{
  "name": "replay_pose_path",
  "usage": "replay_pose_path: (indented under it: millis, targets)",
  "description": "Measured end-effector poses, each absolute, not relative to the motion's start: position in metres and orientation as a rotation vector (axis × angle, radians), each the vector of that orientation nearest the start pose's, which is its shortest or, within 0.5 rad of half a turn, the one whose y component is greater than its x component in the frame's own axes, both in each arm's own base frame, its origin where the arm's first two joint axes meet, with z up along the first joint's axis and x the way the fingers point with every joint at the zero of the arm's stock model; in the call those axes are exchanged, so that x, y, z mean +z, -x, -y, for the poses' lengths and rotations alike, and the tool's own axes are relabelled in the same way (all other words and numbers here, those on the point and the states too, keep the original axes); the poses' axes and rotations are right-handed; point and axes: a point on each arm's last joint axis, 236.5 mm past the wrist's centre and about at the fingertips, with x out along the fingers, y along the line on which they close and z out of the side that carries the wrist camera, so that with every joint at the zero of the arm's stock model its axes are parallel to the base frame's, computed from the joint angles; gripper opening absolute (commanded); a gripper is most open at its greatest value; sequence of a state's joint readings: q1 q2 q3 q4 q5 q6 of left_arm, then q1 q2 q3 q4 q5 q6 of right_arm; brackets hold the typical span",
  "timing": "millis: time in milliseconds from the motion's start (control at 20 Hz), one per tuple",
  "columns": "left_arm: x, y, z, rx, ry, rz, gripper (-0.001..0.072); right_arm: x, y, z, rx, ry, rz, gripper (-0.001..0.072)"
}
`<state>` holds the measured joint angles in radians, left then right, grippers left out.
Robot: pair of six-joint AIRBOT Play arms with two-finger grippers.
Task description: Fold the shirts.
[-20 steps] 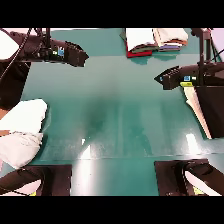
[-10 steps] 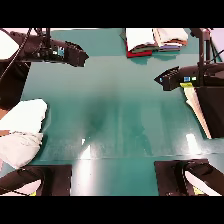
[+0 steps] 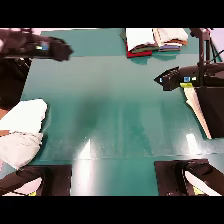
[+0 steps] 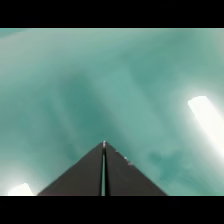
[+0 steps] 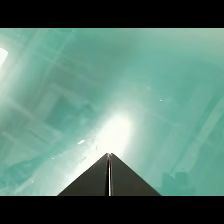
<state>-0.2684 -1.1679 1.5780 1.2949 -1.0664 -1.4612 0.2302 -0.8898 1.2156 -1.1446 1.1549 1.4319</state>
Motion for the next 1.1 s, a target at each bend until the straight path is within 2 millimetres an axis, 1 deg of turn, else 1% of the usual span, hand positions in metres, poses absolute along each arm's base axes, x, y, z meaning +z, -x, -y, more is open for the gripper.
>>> replay_pose_path:
  millis: [50,150,200,250,300,350,400,450,600,700,750,800,900,950,1000,1050,1100]
  targets:
    - [0.237,-0.415,0.139,-0.404,0.006,-0.697,0.0026,0.195,-0.321,-0.167,0.568,-0.102,-0.815,0.0018]
    - [0.203,-0.406,0.072,-0.246,-0.008,-0.821,0.0038,0.195,-0.321,-0.167,0.568,-0.102,-0.815,0.0018]
    - [0.183,-0.397,0.041,-0.175,-0.016,-0.889,0.0318,0.195,-0.321,-0.167,0.568,-0.102,-0.815,0.0018]
    - [0.158,-0.386,0.011,-0.104,-0.014,-0.967,0.0637,0.196,-0.321,-0.167,0.568,-0.103,-0.815,0.0018]
    - [0.135,-0.374,-0.015,-0.041,-0.002,-1.037,0.0689,0.196,-0.321,-0.167,0.568,-0.103,-0.815,0.0018]
    - [0.113,-0.363,-0.036,0.013,0.015,-1.093,0.0674,0.196,-0.321,-0.167,0.568,-0.103,-0.814,0.0018]
    - [0.092,-0.353,-0.051,0.056,0.032,-1.141,0.0674,0.196,-0.321,-0.167,0.568,-0.103,-0.813,0.0018]
    - [0.072,-0.344,-0.063,0.09,0.052,-1.179,0.0674,0.196,-0.321,-0.167,0.567,-0.103,-0.813,0.0018]
    - [0.023,-0.325,-0.082,0.151,0.084,-1.24,0.0674,0.196,-0.321,-0.167,0.567,-0.104,-0.811,0.0018]
    - [-0.004,-0.315,-0.087,0.17,0.093,-1.263,0.0671,0.196,-0.321,-0.167,0.567,-0.104,-0.811,0.0018]
    - [-0.015,-0.311,-0.087,0.175,0.095,-1.273,0.0526,0.196,-0.321,-0.167,0.567,-0.104,-0.811,0.0018]
    - [-0.022,-0.308,-0.089,0.181,0.097,-1.275,0.0323,0.196,-0.321,-0.167,0.567,-0.104,-0.81,0.0018]
    - [-0.03,-0.304,-0.09,0.188,0.1,-1.28,0.0025,0.197,-0.322,-0.167,0.567,-0.105,-0.808,0.0018]
    - [-0.029,-0.304,-0.091,0.191,0.098,-1.277,0.0023,0.198,-0.323,-0.167,0.565,-0.106,-0.803,0.0018]
    - [-0.023,-0.307,-0.092,0.194,0.096,-1.261,0.0023,0.2,-0.324,-0.167,0.564,-0.107,-0.793,0.0018]
    - [-0.011,-0.313,-0.094,0.199,0.093,-1.229,0.0022,0.204,-0.326,-0.167,0.562,-0.111,-0.779,0.0018]
    - [0.008,-0.32,-0.096,0.205,0.086,-1.184,0.0022,0.211,-0.328,-0.167,0.559,-0.119,-0.761,0.0018]
